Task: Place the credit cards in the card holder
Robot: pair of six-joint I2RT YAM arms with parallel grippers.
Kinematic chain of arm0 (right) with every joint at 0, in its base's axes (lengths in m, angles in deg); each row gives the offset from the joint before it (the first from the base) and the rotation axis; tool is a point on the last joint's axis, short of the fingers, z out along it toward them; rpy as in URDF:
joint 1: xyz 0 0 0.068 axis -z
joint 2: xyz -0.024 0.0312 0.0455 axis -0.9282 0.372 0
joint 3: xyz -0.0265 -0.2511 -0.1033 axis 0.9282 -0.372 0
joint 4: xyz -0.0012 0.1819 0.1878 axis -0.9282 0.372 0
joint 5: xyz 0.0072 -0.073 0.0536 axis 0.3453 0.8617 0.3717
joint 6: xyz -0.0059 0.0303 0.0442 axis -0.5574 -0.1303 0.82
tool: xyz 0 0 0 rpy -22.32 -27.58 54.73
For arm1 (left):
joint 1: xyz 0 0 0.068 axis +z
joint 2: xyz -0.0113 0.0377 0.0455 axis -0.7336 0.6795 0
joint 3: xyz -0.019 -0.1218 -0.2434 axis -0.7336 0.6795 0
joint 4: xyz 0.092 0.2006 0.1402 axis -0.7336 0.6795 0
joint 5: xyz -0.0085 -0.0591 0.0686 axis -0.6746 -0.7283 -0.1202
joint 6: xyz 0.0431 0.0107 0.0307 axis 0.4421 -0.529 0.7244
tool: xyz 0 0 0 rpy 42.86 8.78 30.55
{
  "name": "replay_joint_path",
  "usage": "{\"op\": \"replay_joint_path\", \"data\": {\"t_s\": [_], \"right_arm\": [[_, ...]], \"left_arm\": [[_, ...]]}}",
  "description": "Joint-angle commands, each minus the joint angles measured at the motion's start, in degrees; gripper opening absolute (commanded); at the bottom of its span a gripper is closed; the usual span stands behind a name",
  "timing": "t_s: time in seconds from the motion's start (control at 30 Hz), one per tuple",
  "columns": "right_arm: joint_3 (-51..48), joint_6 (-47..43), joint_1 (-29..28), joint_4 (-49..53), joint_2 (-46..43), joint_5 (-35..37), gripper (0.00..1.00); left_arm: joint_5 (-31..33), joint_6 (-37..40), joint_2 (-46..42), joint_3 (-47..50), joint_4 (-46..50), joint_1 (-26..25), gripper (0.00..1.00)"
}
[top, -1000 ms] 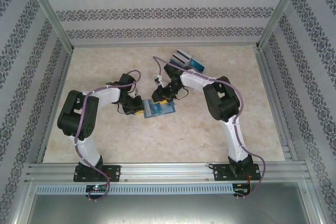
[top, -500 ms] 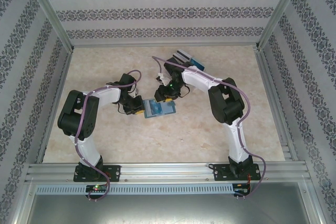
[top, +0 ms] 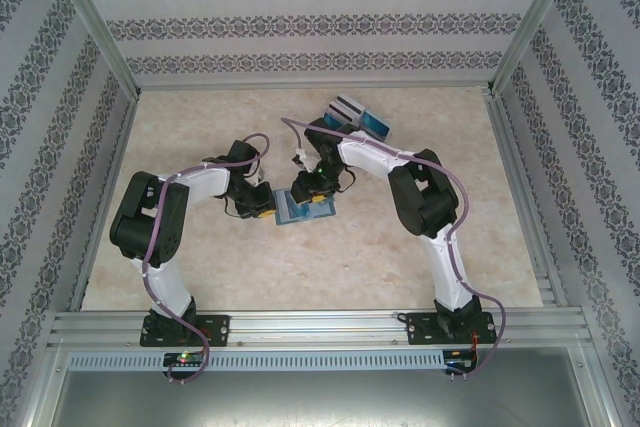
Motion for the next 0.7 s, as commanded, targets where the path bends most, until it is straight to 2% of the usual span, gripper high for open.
{"op": "replay_joint_path", "data": {"t_s": [0.0, 0.2, 0.5, 0.67], "right_arm": [[0.76, -1.13, -0.67, 1.92, 1.35, 2.46, 0.49], [1.81, -0.71, -1.83, 1.40, 1.65, 1.81, 0.48], [10.86, -1.16, -5.67, 6.75, 5.76, 6.31, 0.48], [11.60, -1.54, -5.91, 7.60, 6.21, 6.32, 0.48]], "left_arm": [[-3.05, -0.55, 3.70, 1.70, -9.00, -3.43, 0.11], [-3.38, -0.88, 4.02, 1.78, -9.44, -3.44, 0.11], [-3.86, -1.68, 4.12, 2.40, -11.08, -3.53, 0.09], [-3.95, -1.76, 3.97, 2.67, -11.13, -3.54, 0.09]]}}
